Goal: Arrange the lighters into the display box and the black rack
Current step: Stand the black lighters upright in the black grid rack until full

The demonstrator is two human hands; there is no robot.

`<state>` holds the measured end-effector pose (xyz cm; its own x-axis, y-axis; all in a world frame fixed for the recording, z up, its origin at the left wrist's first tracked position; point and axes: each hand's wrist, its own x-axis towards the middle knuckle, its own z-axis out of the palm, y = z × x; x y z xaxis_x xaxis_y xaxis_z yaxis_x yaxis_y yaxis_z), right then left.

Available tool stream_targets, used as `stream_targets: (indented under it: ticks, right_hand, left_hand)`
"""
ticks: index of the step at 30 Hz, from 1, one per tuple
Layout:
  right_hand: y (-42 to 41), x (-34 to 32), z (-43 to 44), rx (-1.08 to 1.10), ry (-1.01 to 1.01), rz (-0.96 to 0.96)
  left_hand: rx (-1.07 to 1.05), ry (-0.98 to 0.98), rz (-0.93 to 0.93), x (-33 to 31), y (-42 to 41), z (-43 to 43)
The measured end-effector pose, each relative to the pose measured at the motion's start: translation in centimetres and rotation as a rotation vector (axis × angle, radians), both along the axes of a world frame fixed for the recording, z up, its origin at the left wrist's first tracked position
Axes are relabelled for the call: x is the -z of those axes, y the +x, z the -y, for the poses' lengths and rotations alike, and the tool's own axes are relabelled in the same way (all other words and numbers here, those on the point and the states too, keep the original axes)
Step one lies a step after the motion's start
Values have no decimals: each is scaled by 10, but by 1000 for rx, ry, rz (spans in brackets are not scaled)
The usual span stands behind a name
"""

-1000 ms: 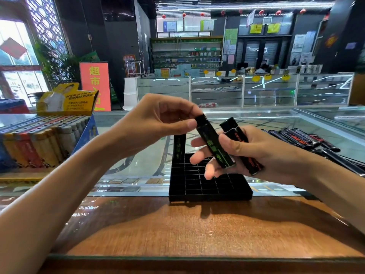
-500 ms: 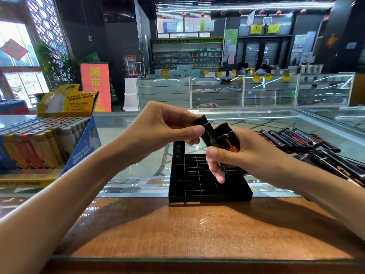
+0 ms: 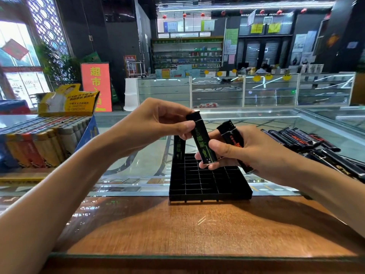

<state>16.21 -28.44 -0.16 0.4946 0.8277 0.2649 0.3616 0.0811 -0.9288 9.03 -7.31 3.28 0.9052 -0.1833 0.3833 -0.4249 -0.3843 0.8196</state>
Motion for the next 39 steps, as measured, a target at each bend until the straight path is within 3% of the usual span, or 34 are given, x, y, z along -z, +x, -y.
stream_targets:
  ticks: [18, 27, 33, 39]
  right_hand:
    - [-3, -2, 2, -101, -21, -16]
    - [-2, 2, -2, 104, -105, 322]
    - [5, 0, 0, 245, 39, 224]
    - [6, 0, 1, 241, 56, 111]
  left_hand:
    - [32, -6, 75, 1, 0, 8]
    - [-32, -54, 117, 4, -1, 14]
    - [-226, 216, 239, -11, -4, -9]
    - [-267, 458, 206, -5, 3, -11]
